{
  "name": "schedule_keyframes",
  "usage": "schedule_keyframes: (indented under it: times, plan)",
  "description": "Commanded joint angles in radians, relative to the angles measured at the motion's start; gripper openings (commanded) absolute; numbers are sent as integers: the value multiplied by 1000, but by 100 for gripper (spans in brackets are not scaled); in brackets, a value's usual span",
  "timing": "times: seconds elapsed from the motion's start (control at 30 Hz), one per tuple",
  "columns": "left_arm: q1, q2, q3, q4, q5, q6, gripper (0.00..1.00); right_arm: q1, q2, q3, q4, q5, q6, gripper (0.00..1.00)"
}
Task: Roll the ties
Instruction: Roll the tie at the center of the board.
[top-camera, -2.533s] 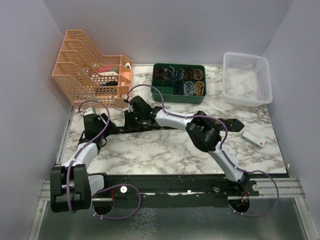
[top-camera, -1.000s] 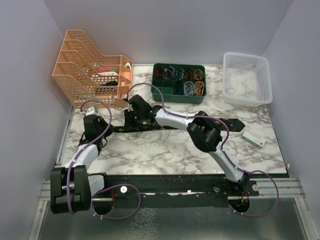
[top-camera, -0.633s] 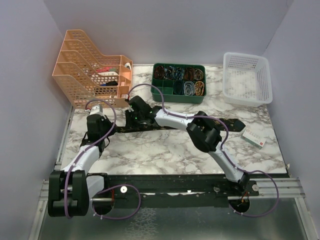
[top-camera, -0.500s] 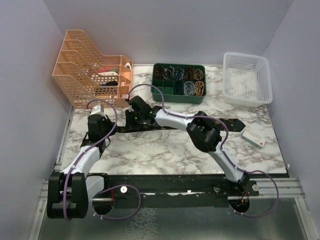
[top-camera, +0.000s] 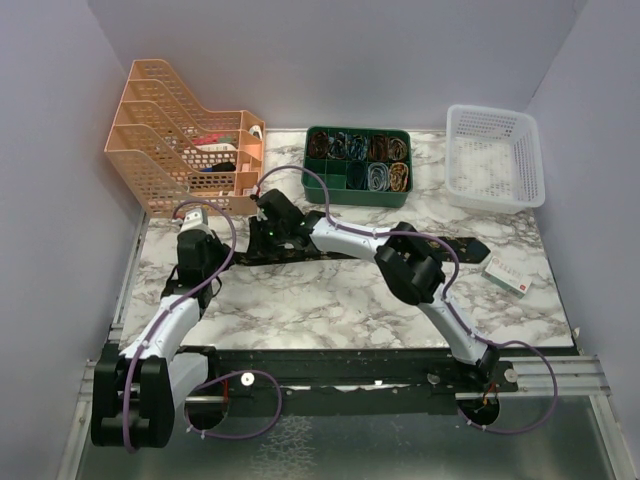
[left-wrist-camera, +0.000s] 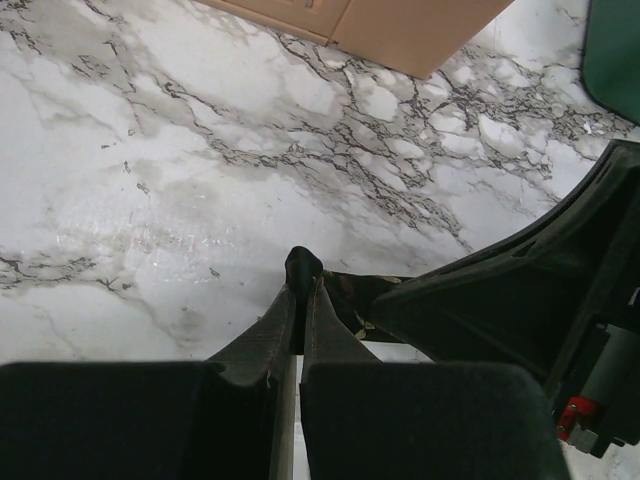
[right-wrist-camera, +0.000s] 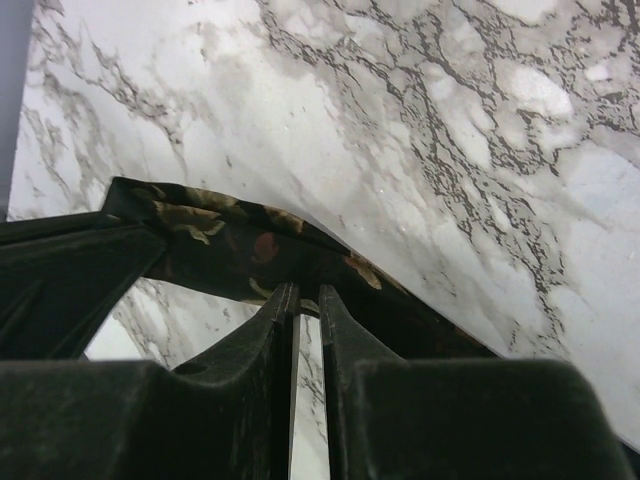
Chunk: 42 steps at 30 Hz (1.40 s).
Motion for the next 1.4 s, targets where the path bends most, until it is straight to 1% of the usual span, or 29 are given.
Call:
schedule_keyframes:
  times: [0.0, 0.07, 0.33, 0.6, 0.7, 0.8, 0.93, 1.0, 1.13, 1.3, 1.37]
  plan:
    - [-7, 14, 20, -7, -23, 11, 0, 4, -43, 12, 39, -35, 37, 19]
    - [-7, 8, 18, -7, -24, 9, 0, 6, -18, 40, 25, -54, 43, 18]
    - [-8, 6, 16, -4, -20, 10, 0, 14, 42, 62, 59, -95, 76, 18]
    - [-10, 9, 18, 2, -3, 9, 0, 22, 138, 129, 18, -84, 83, 17]
    - [-10, 7, 15, 4, 0, 7, 0, 22, 155, 126, 18, -80, 84, 17]
    - [-10, 7, 10, 11, 6, 7, 0, 22, 167, 155, -9, -85, 72, 17]
    - [-11, 8, 9, 11, 3, 6, 0, 20, 123, 152, -29, -57, 39, 17]
    - [-12, 5, 10, 11, 3, 6, 0, 17, 80, 145, -52, -15, 14, 18]
    - [-15, 3, 9, 13, 2, 7, 0, -6, -31, 59, -28, 35, -3, 18]
    - [-25, 4, 10, 14, 3, 7, 0, -37, -142, -51, 13, 26, -28, 19]
    - [-27, 1, 9, 14, -3, 5, 0, -37, -162, -83, 23, -10, -31, 19]
